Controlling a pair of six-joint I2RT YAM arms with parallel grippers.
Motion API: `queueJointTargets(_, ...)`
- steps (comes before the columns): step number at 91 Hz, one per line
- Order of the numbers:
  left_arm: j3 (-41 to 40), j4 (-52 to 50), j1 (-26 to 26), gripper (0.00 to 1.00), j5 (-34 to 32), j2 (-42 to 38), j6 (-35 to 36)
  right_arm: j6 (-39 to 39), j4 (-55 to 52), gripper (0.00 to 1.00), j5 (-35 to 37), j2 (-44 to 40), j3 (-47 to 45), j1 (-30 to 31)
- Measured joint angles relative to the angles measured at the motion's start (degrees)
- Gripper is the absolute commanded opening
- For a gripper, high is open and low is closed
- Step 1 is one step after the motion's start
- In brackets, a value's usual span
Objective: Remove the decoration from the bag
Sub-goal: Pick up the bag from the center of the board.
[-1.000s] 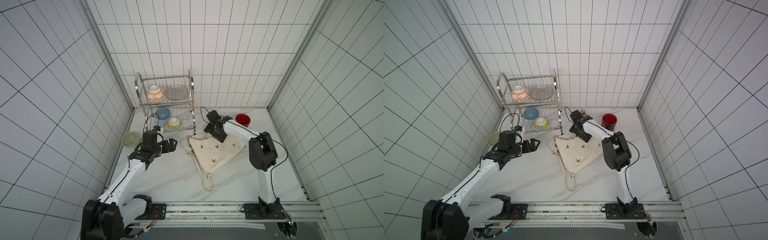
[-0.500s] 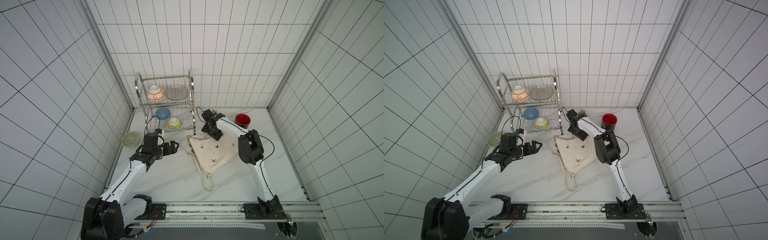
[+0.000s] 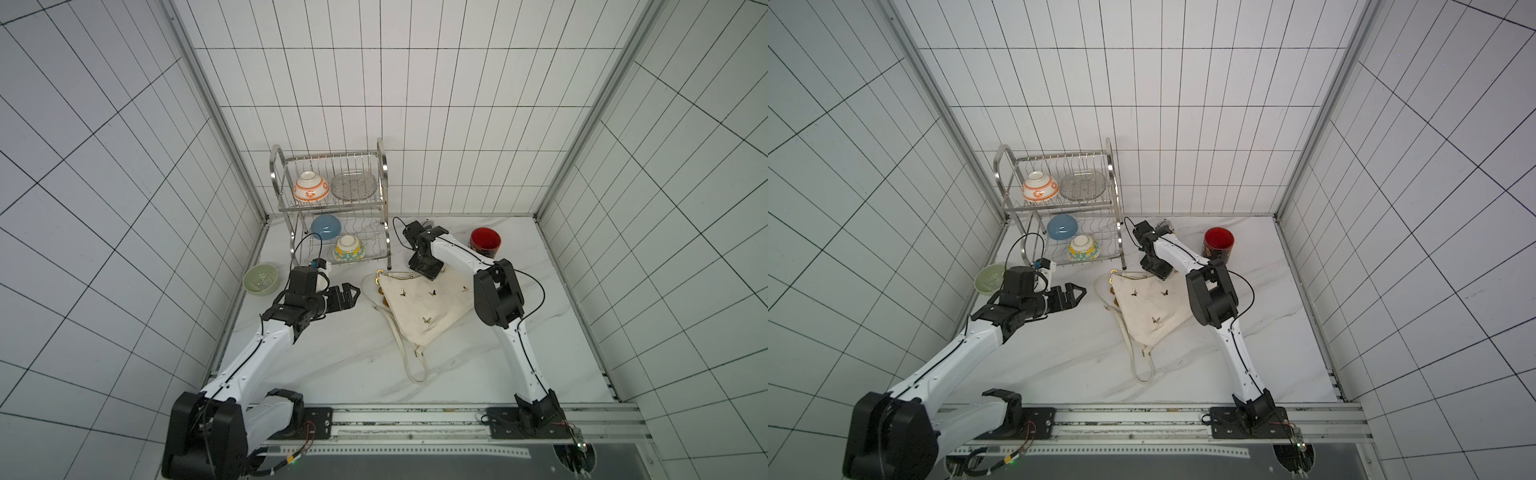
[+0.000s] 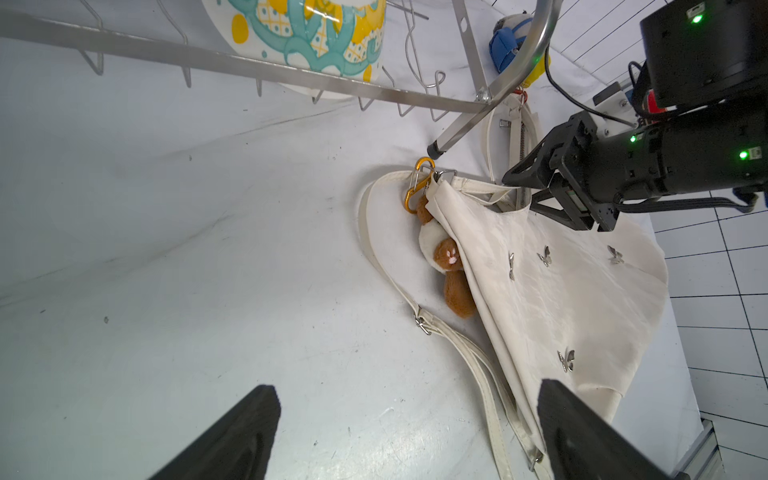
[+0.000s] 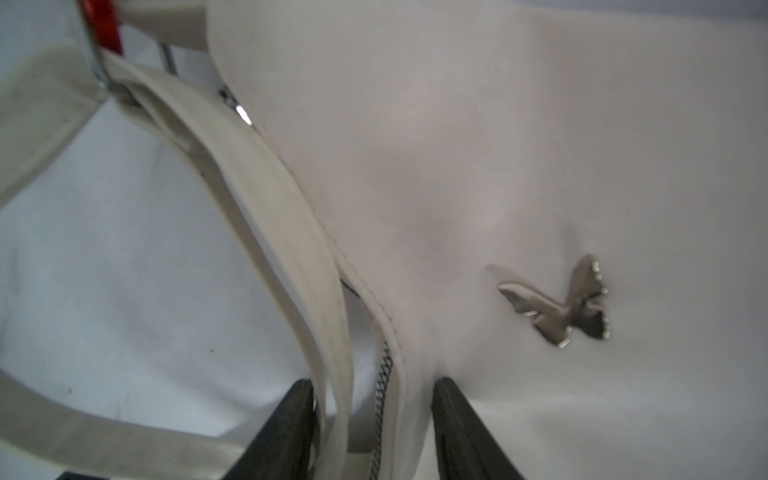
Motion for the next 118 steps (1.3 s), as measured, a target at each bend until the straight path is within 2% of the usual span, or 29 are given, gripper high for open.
queueJointTargets(9, 0.0, 0.0, 0.0, 0.98, 0.1, 0.0, 0.1, 0.2, 1.5, 0.23, 0.1, -1.6, -3.1, 0.0)
queueJointTargets(15, 0.0, 0.0, 0.0, 0.98, 0.1, 0.0, 0.2, 0.2, 2.8, 0.10, 0.1, -2.7, -5.0, -0.1)
queueJointTargets(23, 0.0, 0.0, 0.0, 0.98, 0.1, 0.0, 0.3, -0.5, 3.6, 0.00, 0.0, -3.7, -6.3, -0.2)
queueJointTargets(43, 0.2, 0.0, 0.0, 0.98, 0.0, 0.0, 0.5, -4.5, 7.1, 0.00, -3.4, -7.8, -9.2, -0.3)
queueJointTargets(60, 1.0, 1.7, 0.0, 0.98, 0.4, -2.0, 1.1, -9.7, 11.8, 0.00, -5.3, -20.6, -14.3, -0.3)
queueJointTargets(81, 7.0, 2.0, 0.0, 0.98, 1.7, -4.5, 4.0, -16.9, 19.1, 0.00, -7.0, -36.3, -22.6, -0.3)
queueJointTargets(104, 13.0, 2.7, 0.1, 0.99, 2.5, -7.4, 7.6, -23.7, 27.6, 0.00, -12.2, -45.0, -32.2, -0.3)
queueJointTargets(118, 19.3, 2.2, 0.1, 0.98, 3.3, -4.3, 7.1, -24.9, 31.5, 0.00, -15.1, -49.0, -37.0, -0.3)
